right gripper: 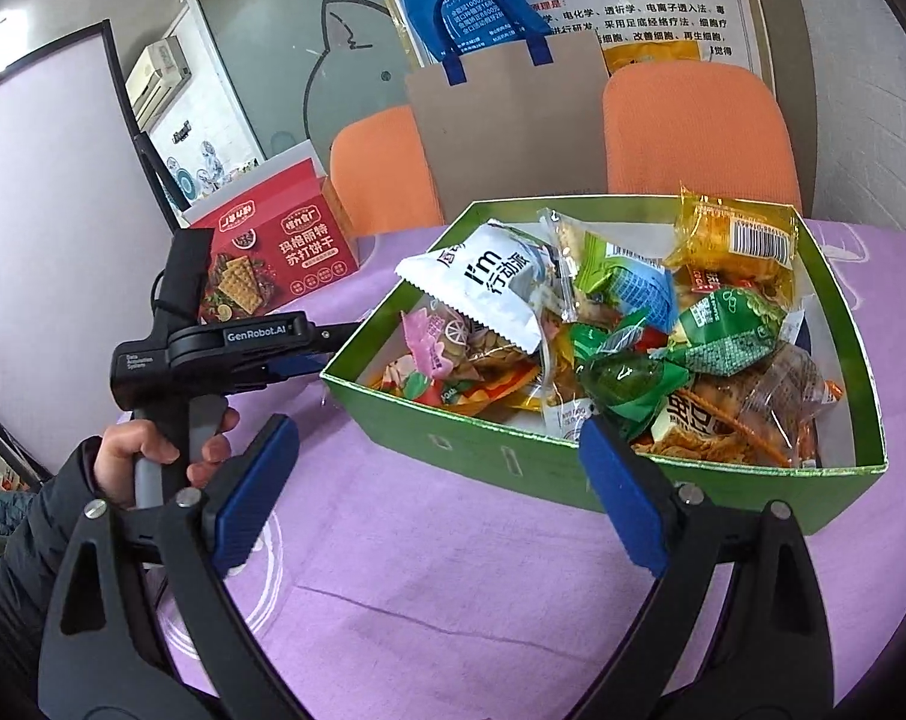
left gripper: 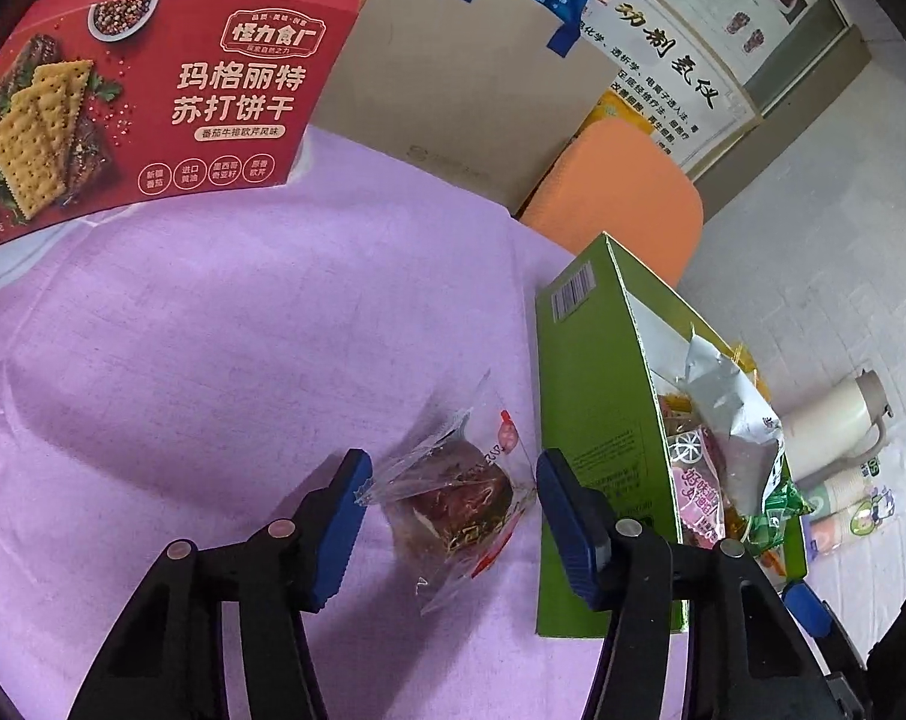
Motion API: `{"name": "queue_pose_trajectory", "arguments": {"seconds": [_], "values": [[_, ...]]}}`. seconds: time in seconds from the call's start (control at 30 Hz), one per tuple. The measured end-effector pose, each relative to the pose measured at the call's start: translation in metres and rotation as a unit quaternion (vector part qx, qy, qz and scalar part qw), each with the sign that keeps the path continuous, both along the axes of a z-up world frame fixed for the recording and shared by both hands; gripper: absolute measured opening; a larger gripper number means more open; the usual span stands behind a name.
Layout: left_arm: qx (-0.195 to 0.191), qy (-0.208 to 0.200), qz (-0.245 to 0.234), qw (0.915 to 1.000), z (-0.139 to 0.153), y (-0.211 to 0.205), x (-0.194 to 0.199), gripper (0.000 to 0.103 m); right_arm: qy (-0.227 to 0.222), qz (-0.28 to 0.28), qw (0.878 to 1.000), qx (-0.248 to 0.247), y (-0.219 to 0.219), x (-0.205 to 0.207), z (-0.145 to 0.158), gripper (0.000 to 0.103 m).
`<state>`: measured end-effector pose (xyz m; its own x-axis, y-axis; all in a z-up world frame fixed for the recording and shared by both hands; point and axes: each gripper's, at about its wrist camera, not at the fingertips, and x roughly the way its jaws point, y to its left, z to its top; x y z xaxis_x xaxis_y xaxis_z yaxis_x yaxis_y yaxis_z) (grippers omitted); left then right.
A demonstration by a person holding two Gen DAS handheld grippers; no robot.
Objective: Organize snacks
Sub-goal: 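Move both tools toward the small clear packet with the red tag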
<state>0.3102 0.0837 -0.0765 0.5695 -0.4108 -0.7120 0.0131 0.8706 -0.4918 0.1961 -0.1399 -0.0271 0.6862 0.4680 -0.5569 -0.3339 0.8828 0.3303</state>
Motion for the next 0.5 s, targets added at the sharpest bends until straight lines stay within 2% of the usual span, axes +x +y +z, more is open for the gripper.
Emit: {"name": "queue_pose_trajectory", "arguments": {"seconds": [0.07, 0.2, 0.37, 0.5], "values": [[0.007, -0.001, -0.006, 1.0, 0.001, -0.001, -0.003, 0.053, 0.003, 0.001, 1.0, 0.0, 0.001, 0.0, 0.0, 0.095], [0.015, -0.001, -0.015, 0.9998, 0.008, 0.001, -0.018, 0.051, 0.001, 0.005, 1.0, 0.0, 0.002, -0.008, 0.002, 0.095], [0.011, 0.003, -0.025, 0.9996, 0.02, 0.01, -0.062, 0.051, 0.005, 0.026, 1.0, 0.006, 0.007, -0.023, 0.003, 0.095], [0.015, 0.003, -0.071, 0.9974, 0.022, -0.007, -0.104, 0.052, 0.038, 0.069, 0.997, 0.011, 0.022, -0.037, -0.015, 0.095]]}}
